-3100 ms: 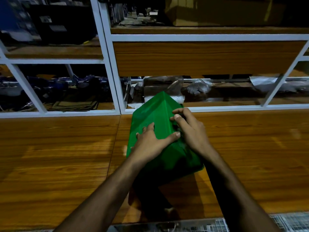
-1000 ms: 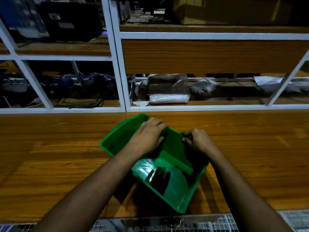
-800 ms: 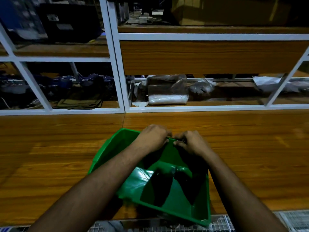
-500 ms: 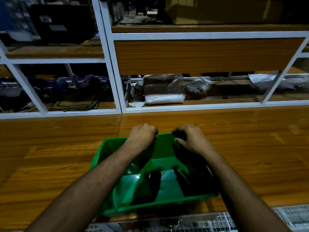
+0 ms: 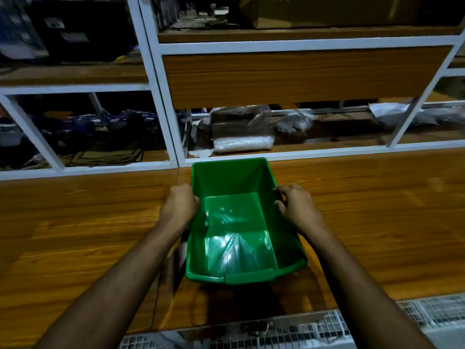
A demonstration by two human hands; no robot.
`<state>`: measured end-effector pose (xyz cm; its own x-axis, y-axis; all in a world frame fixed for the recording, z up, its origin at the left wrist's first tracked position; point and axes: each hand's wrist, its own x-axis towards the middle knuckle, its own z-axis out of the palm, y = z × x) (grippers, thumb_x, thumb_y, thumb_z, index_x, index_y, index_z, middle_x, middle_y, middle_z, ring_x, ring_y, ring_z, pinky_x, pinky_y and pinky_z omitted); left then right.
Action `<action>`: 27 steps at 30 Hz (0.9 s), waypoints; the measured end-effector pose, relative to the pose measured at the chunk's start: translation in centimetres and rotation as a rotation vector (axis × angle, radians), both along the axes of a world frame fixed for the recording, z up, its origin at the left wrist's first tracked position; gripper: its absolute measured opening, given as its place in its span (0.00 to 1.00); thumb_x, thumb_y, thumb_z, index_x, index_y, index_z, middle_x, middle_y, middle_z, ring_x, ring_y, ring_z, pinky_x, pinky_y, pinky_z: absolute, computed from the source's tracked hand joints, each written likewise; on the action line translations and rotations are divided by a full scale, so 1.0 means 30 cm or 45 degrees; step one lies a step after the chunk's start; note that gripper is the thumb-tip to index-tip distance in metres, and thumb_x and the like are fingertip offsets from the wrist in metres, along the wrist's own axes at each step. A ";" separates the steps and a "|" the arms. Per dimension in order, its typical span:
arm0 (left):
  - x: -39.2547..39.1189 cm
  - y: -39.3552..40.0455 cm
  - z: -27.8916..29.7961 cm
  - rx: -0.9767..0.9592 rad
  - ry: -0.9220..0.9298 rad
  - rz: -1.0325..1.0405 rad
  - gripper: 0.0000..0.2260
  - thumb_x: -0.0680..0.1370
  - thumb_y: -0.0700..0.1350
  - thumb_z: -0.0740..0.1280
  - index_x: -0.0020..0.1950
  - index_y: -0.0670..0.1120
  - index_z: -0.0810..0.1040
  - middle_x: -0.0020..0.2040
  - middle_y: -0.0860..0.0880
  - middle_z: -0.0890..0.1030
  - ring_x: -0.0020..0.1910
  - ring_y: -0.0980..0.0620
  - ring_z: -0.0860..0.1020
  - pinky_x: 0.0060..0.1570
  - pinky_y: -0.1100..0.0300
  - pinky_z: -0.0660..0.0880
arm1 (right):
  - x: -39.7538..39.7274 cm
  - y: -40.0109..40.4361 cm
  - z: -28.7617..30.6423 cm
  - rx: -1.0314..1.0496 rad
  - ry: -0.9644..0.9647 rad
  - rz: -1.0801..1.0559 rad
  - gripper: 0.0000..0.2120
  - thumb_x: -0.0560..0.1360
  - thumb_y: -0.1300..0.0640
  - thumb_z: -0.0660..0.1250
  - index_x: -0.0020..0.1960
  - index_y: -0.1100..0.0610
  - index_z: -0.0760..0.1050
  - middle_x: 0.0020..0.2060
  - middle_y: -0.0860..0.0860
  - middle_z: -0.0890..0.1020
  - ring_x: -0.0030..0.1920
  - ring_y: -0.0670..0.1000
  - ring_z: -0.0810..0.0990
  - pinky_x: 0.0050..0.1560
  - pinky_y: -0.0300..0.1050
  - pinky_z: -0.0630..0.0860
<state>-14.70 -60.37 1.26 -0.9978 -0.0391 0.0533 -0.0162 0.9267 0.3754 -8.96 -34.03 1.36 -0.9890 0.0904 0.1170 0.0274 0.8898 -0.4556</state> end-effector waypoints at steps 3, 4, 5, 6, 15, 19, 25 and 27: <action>0.013 0.000 -0.013 0.071 0.018 0.021 0.07 0.78 0.43 0.66 0.49 0.39 0.80 0.43 0.42 0.82 0.40 0.44 0.82 0.41 0.50 0.82 | -0.003 -0.010 -0.011 -0.096 0.036 -0.015 0.17 0.76 0.63 0.66 0.65 0.56 0.76 0.61 0.56 0.78 0.59 0.56 0.77 0.62 0.43 0.71; 0.012 -0.001 -0.014 0.107 0.008 0.033 0.07 0.79 0.43 0.66 0.50 0.40 0.79 0.43 0.44 0.81 0.40 0.46 0.81 0.41 0.51 0.82 | -0.006 -0.011 -0.013 -0.114 0.033 -0.025 0.18 0.77 0.63 0.66 0.65 0.56 0.76 0.61 0.56 0.78 0.59 0.56 0.77 0.62 0.43 0.71; 0.008 -0.004 -0.012 0.149 -0.015 0.046 0.06 0.79 0.44 0.66 0.49 0.42 0.79 0.43 0.45 0.81 0.40 0.47 0.81 0.42 0.51 0.82 | -0.008 -0.011 -0.011 -0.128 0.023 -0.041 0.18 0.77 0.63 0.66 0.66 0.55 0.76 0.62 0.56 0.78 0.58 0.55 0.78 0.62 0.44 0.72; 0.003 -0.008 -0.010 0.198 -0.058 0.058 0.05 0.79 0.44 0.66 0.49 0.44 0.78 0.43 0.46 0.80 0.40 0.48 0.80 0.42 0.51 0.82 | -0.011 -0.008 -0.010 -0.147 0.012 -0.056 0.18 0.77 0.62 0.66 0.66 0.54 0.76 0.62 0.55 0.78 0.58 0.55 0.78 0.62 0.45 0.73; 0.049 -0.126 -0.018 1.493 -0.674 0.072 0.12 0.79 0.37 0.65 0.63 0.41 0.76 0.44 0.47 0.85 0.36 0.53 0.82 0.43 0.53 0.80 | 0.001 0.061 -0.028 -1.215 -0.438 -0.180 0.14 0.80 0.59 0.62 0.65 0.61 0.73 0.51 0.56 0.83 0.40 0.48 0.81 0.31 0.38 0.76; 0.068 -0.148 -0.053 1.727 -0.767 0.008 0.15 0.79 0.35 0.64 0.65 0.44 0.77 0.56 0.44 0.84 0.51 0.48 0.82 0.58 0.49 0.77 | 0.010 0.063 -0.033 -1.425 -0.475 -0.201 0.10 0.81 0.60 0.60 0.60 0.63 0.74 0.41 0.53 0.82 0.30 0.46 0.80 0.24 0.37 0.75; 0.051 -0.132 -0.032 1.812 -0.802 -0.152 0.17 0.78 0.33 0.63 0.66 0.43 0.76 0.61 0.41 0.82 0.50 0.51 0.83 0.46 0.56 0.81 | 0.061 0.085 -0.038 -1.482 -0.441 -0.235 0.07 0.81 0.62 0.58 0.55 0.60 0.75 0.34 0.49 0.80 0.22 0.40 0.75 0.19 0.33 0.68; 0.042 -0.111 -0.025 1.829 -0.848 -0.199 0.19 0.76 0.33 0.64 0.66 0.43 0.77 0.58 0.41 0.82 0.44 0.51 0.83 0.44 0.57 0.81 | 0.100 0.109 -0.042 -1.528 -0.404 -0.256 0.07 0.81 0.61 0.59 0.52 0.58 0.76 0.33 0.50 0.80 0.23 0.42 0.73 0.20 0.33 0.67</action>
<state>-13.44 -63.69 0.51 -0.8254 0.4307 -0.3650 -0.4708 -0.1684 0.8660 -5.96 -30.76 0.08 -0.9148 0.1271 -0.3833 0.3707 -0.1123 -0.9219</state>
